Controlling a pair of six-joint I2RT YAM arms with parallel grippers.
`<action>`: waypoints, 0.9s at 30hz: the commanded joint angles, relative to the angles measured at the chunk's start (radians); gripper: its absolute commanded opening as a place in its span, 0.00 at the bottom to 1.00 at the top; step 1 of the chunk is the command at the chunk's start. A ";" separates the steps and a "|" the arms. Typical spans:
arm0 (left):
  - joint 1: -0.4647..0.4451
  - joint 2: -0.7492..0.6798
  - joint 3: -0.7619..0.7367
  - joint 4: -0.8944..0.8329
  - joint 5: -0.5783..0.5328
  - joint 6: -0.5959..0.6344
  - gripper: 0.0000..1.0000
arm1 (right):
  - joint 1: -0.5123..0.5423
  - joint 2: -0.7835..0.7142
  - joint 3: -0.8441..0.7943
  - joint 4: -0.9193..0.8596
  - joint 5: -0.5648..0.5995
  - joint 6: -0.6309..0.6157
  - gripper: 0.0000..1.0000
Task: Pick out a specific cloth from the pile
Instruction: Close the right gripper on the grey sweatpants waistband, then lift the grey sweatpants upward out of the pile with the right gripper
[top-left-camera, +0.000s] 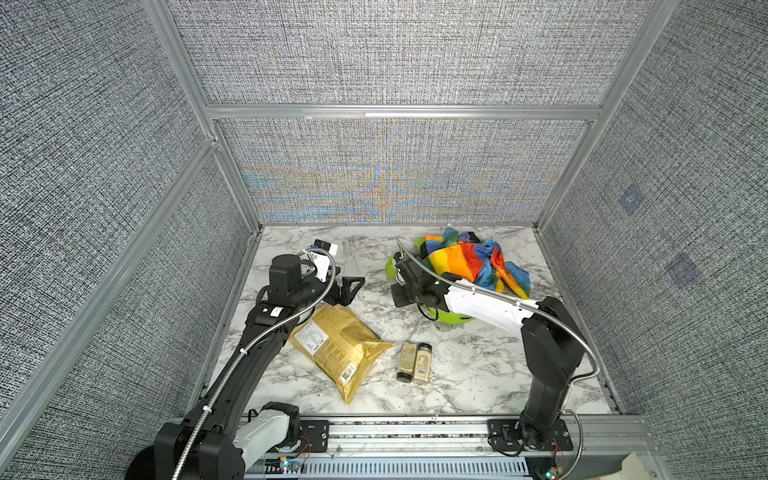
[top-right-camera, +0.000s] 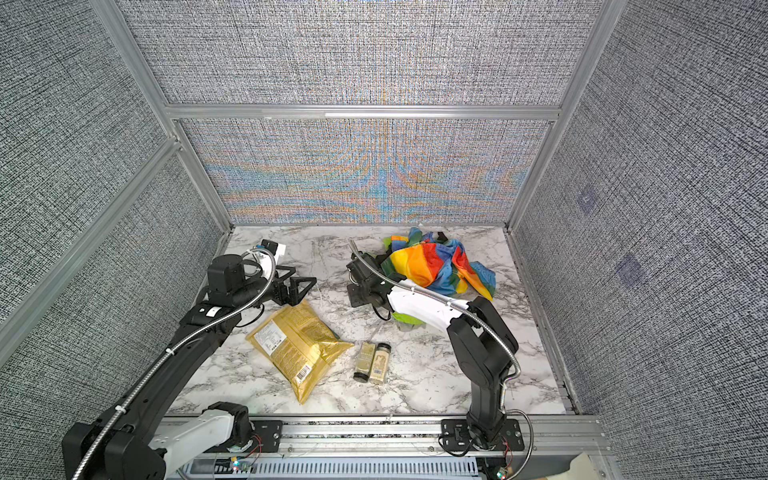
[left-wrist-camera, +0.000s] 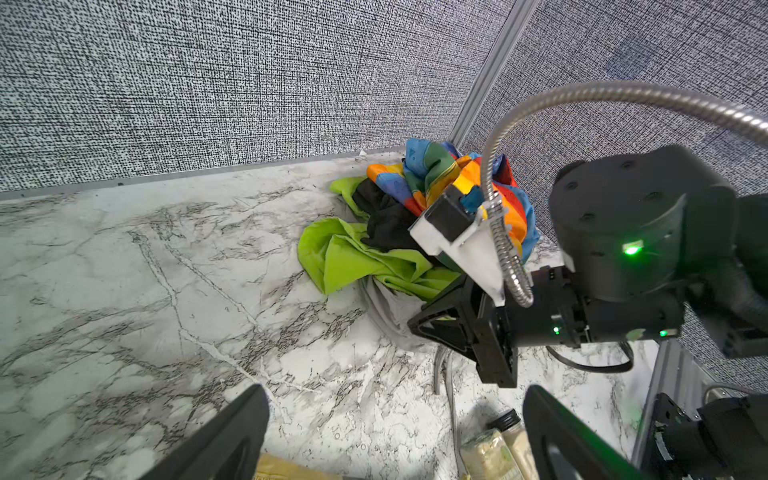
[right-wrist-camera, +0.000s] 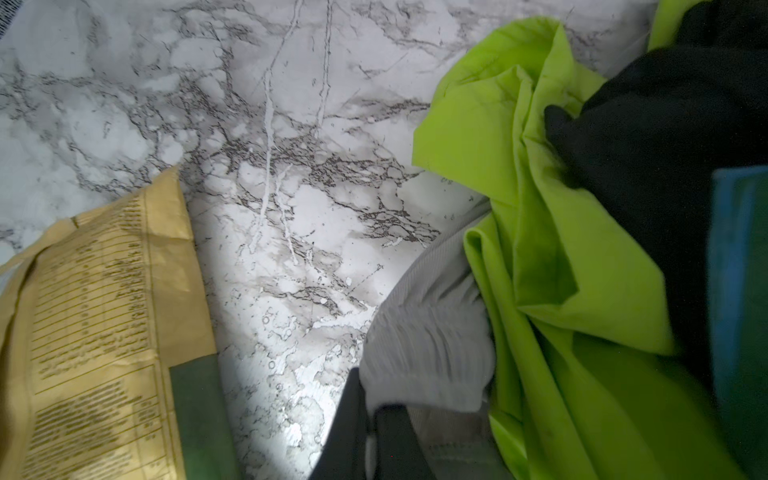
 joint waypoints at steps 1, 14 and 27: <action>0.000 0.004 0.004 0.018 -0.005 0.008 0.98 | 0.006 -0.037 0.014 0.039 -0.045 -0.010 0.06; 0.000 -0.005 -0.006 0.039 0.030 0.008 0.99 | 0.013 -0.172 0.030 0.033 -0.049 -0.020 0.06; 0.000 -0.026 -0.014 0.053 0.043 0.010 0.98 | 0.012 -0.217 0.079 0.019 -0.008 -0.040 0.05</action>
